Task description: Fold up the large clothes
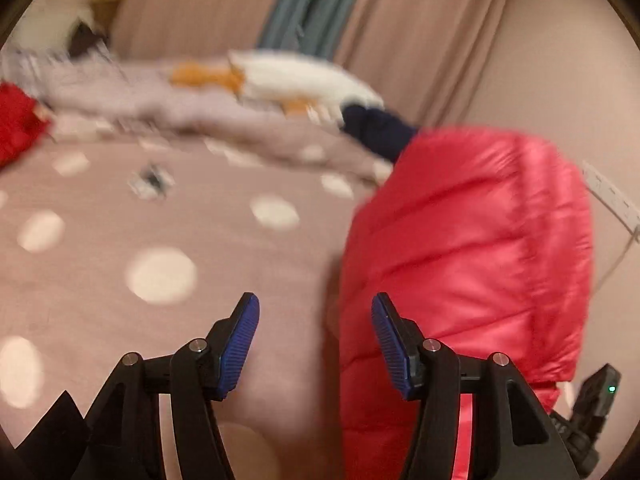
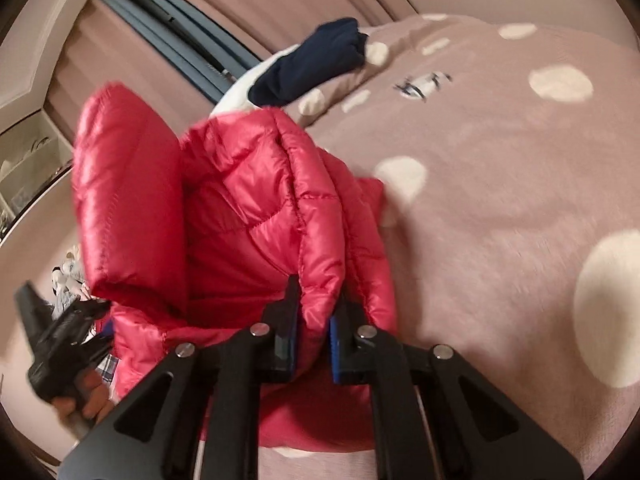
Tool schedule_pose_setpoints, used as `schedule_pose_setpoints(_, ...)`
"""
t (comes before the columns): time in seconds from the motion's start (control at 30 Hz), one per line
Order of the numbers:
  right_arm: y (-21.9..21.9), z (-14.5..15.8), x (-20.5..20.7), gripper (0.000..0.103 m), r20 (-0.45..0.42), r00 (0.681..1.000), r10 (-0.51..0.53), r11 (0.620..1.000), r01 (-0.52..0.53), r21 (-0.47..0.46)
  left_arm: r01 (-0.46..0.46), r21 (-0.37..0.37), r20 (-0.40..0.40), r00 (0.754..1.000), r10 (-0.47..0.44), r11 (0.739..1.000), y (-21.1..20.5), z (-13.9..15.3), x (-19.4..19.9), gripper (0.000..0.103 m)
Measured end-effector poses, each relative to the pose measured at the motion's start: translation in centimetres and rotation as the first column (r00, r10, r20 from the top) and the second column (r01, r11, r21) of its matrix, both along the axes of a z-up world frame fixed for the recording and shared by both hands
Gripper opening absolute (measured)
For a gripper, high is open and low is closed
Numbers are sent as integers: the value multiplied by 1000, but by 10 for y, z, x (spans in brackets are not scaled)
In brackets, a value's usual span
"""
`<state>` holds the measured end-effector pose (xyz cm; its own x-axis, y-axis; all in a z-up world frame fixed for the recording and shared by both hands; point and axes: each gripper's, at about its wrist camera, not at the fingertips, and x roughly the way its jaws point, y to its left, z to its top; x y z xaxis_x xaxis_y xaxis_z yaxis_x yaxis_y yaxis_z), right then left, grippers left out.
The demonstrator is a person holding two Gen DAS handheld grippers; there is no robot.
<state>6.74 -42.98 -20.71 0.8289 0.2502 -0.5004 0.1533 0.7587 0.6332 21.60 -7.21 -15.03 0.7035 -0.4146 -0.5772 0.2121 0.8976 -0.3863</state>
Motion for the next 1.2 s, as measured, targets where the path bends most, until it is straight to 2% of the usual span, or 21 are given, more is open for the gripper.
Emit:
schedule_pose_setpoints(0.07,-2,-8,-1,8,2,1000,-10,1000,10,14,25,-19,-6,1000,-25,1000,-7,-9,5,57)
schedule_pose_setpoints(0.17,0,-1,-5,13,-4,1000,-12,1000,12,-2,18,69,51,998,-21,997,-27,-4,3,54)
schedule_pose_setpoints(0.2,1,7,-7,20,-8,1000,-22,999,21,-34,23,95,55,998,-28,995,-30,-4,4,52)
schedule_pose_setpoints(0.23,2,23,-12,24,-11,999,-46,994,44,-99,32,109,54,998,-38,994,-31,-6,6,52)
schedule_pose_setpoints(0.27,4,38,-16,32,8,998,-65,986,66,-152,39,103,39,998,-43,994,-32,-9,7,51)
schedule_pose_setpoints(0.37,10,86,-32,34,153,980,-123,949,161,-272,40,54,-15,999,-39,998,-35,-18,15,51)
schedule_pose_setpoints(0.43,12,110,-32,34,228,968,-108,958,163,-235,35,71,-3,999,-35,997,-38,-16,10,50)
schedule_pose_setpoints(0.5,20,129,-22,34,315,948,-42,978,103,-182,31,85,8,999,-32,996,-43,-13,8,48)
schedule_pose_setpoints(0.53,28,136,-14,33,339,941,-1,980,69,-189,31,93,8,999,-32,995,-46,-13,8,48)
schedule_pose_setpoints(0.6,52,144,14,31,349,932,101,962,-3,-272,31,123,18,999,-34,992,-51,-11,6,48)
schedule_pose_setpoints(0.63,61,143,29,31,340,929,146,952,-38,-303,30,140,25,999,-33,990,-52,-11,6,48)
schedule_pose_setpoints(0.67,71,139,47,26,314,931,186,932,-66,-355,22,162,32,999,-27,987,-54,-11,5,48)
schedule_pose_setpoints(0.73,76,123,75,28,193,978,82,855,30,-518,27,151,41,999,-33,988,-55,-12,6,48)
schedule_pose_setpoints(0.77,66,110,89,28,132,991,9,850,62,-523,41,118,33,998,-45,992,-55,-12,8,48)
schedule_pose_setpoints(0.83,39,86,92,26,118,993,-23,902,72,-425,61,72,28,998,-63,996,-58,-13,11,48)
schedule_pose_setpoints(0.87,28,75,92,26,101,994,-34,910,73,-409,72,70,41,996,-75,995,-64,-13,12,48)
schedule_pose_setpoints(0.97,13,47,92,25,45,994,-95,876,105,-471,75,169,64,994,-87,983,-97,-16,13,48)
schedule_pose_setpoints(1.07,0,36,93,25,21,992,-122,881,118,-459,38,225,123,990,-67,974,-121,-22,10,48)
schedule_pose_setpoints(1.13,-8,25,98,25,-4,993,-115,896,102,-431,49,204,103,992,-71,978,-123,-31,16,48)
schedule_pose_setpoints(1.2,-10,20,102,25,-12,994,-107,904,93,-418,70,138,67,994,-80,988,-115,-40,26,49)
